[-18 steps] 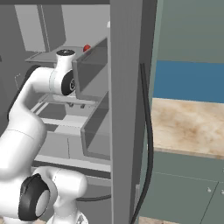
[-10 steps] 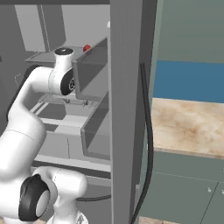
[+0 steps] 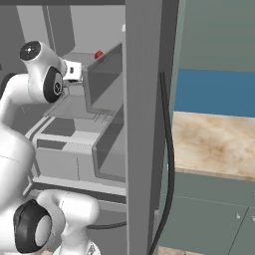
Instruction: Place the cold items (bell pepper and orange) from the fridge in one tupperware on the dining counter. Place the warm items (kebab skewer and hot dog) in the stove area in another tupperware.
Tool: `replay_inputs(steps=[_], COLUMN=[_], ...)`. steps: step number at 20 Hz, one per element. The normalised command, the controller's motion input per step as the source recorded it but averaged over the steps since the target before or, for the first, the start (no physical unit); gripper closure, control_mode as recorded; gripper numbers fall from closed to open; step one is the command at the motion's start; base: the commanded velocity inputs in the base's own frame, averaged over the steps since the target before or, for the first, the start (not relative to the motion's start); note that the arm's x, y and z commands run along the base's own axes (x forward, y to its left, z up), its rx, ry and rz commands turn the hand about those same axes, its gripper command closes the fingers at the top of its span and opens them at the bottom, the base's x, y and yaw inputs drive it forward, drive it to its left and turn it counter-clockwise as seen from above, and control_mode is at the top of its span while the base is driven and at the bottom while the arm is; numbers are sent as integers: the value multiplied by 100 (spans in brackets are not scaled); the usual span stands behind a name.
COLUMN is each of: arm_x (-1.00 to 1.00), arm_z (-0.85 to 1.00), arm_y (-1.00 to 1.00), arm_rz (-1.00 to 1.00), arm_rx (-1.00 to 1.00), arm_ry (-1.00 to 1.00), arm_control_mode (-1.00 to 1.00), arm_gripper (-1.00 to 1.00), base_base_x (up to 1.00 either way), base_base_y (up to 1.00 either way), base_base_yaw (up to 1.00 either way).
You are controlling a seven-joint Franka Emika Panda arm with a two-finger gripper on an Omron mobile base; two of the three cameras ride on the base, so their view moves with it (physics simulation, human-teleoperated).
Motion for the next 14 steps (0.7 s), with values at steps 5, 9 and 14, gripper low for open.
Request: replay_inputs(steps=[5,9,14], arm_x=[46,56,60], arm_z=[63,21,0], arm_y=[0,0,0], arm_rz=[0,2,7], arm_rx=[3,6,3], arm_ry=[-22,-3,0], arm_control_mode=[-100,-100,-100], arm_gripper=[-100,-100,-100], base_base_x=[0,0,0], base_base_y=[0,0,0], base_base_yaw=[0,0,0])
